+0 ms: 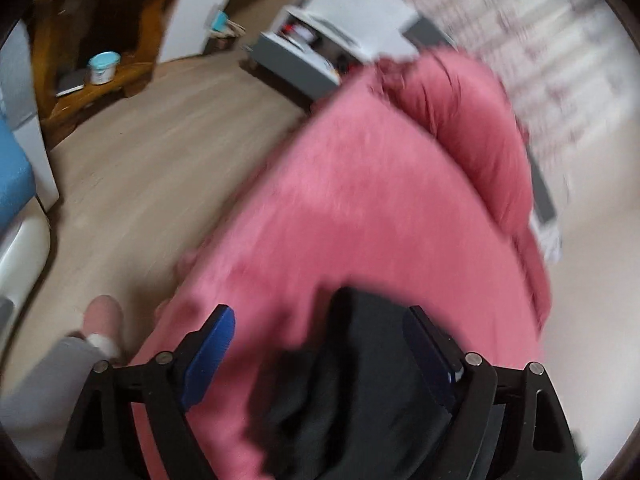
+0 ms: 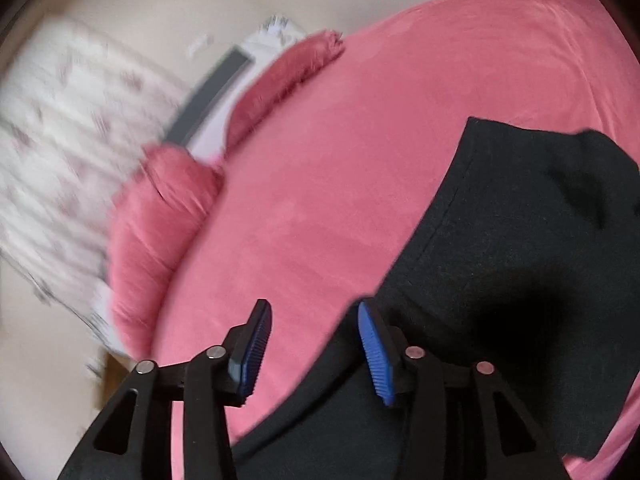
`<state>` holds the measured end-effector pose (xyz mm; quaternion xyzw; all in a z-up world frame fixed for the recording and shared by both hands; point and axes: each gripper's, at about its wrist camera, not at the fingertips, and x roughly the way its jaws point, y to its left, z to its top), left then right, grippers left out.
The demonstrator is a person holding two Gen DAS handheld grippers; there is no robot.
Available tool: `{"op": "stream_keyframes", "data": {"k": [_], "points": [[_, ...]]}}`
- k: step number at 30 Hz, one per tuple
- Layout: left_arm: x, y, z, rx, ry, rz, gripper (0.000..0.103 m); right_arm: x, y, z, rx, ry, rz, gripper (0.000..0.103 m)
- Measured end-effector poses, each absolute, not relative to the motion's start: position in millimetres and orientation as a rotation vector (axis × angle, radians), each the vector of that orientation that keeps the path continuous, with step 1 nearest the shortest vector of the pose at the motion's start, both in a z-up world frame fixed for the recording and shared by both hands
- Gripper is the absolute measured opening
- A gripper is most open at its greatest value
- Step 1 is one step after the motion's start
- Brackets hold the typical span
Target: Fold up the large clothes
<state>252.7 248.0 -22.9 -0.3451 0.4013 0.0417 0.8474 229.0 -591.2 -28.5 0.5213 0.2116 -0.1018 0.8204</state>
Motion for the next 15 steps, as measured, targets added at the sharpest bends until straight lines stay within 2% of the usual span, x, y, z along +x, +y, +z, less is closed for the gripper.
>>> {"op": "stream_keyframes", "data": {"k": [2,5,9,11,13,14,15], "points": [[239,236,-35,-0.71,0.878,0.016,0.086,206,-599,-23,1.17,0.401,-0.242,0.054],[220,211,-47,-0.666,0.882,-0.083,0.086,177,-583,-15,1.112,0.448,-0.202,0.056],[220,179,-57,-0.541,0.875,-0.074,0.084,130,-514,-29,0.894,0.644,-0.129,0.056],[223,171,-61,-0.489,0.888,-0.045,0.076,109,-472,-49,0.795,0.736,-0.077,0.056],[226,167,-67,-0.434,0.931,-0.028,0.057,98,-438,-62,0.762,0.774,-0.002,0.056],[225,169,-68,-0.447,0.942,-0.028,0.053,95,-416,-70,0.748,0.792,0.052,0.056],[222,172,-65,-0.461,0.937,-0.033,0.044,95,-399,-75,0.74,0.802,0.094,0.056]]}}
